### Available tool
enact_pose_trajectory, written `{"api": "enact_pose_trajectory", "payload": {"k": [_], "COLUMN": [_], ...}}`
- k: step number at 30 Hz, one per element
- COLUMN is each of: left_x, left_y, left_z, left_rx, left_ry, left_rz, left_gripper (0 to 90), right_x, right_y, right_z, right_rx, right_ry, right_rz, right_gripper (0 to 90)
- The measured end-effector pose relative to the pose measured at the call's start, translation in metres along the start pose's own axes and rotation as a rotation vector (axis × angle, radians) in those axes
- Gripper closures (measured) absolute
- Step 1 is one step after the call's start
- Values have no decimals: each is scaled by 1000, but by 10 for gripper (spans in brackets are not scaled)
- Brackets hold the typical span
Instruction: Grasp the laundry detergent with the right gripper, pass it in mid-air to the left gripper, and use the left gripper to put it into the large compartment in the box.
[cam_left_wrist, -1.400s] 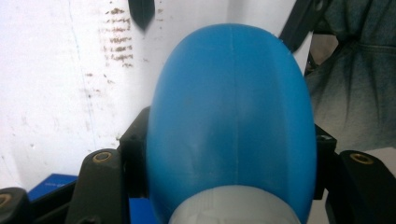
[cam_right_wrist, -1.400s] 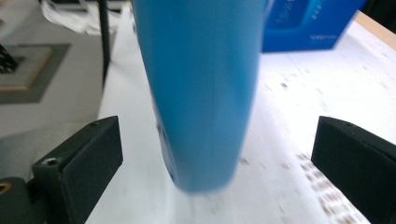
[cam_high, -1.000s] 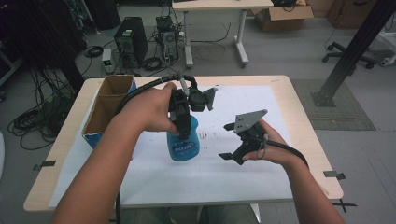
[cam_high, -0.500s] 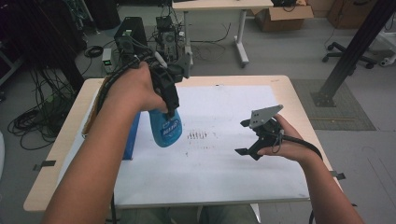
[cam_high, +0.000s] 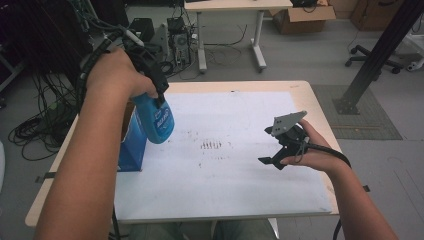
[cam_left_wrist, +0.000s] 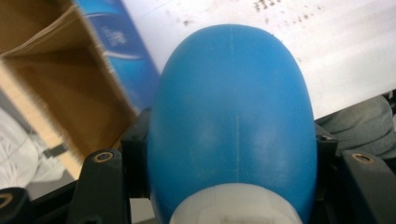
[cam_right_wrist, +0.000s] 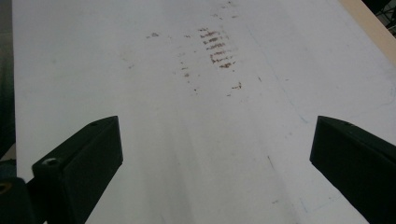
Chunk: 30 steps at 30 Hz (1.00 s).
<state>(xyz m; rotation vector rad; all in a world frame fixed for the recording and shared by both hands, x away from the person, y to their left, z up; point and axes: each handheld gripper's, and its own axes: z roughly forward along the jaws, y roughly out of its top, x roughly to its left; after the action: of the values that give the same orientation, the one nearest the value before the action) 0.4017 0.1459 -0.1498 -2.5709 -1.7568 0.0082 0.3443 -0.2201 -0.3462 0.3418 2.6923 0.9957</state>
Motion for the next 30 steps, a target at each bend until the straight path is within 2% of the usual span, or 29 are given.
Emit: {"api": "enact_pose_trajectory", "payload": {"k": [3, 4, 5, 10, 17, 20, 25, 28, 30], "left_x": [9, 15, 15, 33, 59, 69, 85, 96, 97], "left_y": [-3, -6, -6, -14, -25, -30, -35, -39, -39], "left_z": [-12, -21, -21, -40, -60, -64, -65, -62, -61], "left_rx": [-7, -19, -19, -34, -43, -51, -54, -60, -56], "left_ry": [10, 15, 15, 11, 17, 23, 12, 9, 14], "left_rz": [-48, -83, -83, -147, -257, -299, -343, -364, -365], "left_gripper": [386, 386, 386, 386, 386, 386, 386, 385, 385], "right_x": [-2, -3, -3, -5, -8, -9, -10, -12, -13], "right_y": [-1, -2, -2, -4, -9, -10, -9, -8, -7], "right_z": [-1, -3, -3, -6, -7, -7, -7, -5, -3], "right_rx": [31, 46, 46, 64, 95, 102, 111, 115, 117], "right_ry": [-2, -5, -5, -2, 2, 5, 12, 15, 15], "right_rz": [-3, 0, 0, 2, 4, 7, 10, 16, 14], "right_gripper": [26, 27, 27, 27, 27, 27, 28, 28, 28]}}
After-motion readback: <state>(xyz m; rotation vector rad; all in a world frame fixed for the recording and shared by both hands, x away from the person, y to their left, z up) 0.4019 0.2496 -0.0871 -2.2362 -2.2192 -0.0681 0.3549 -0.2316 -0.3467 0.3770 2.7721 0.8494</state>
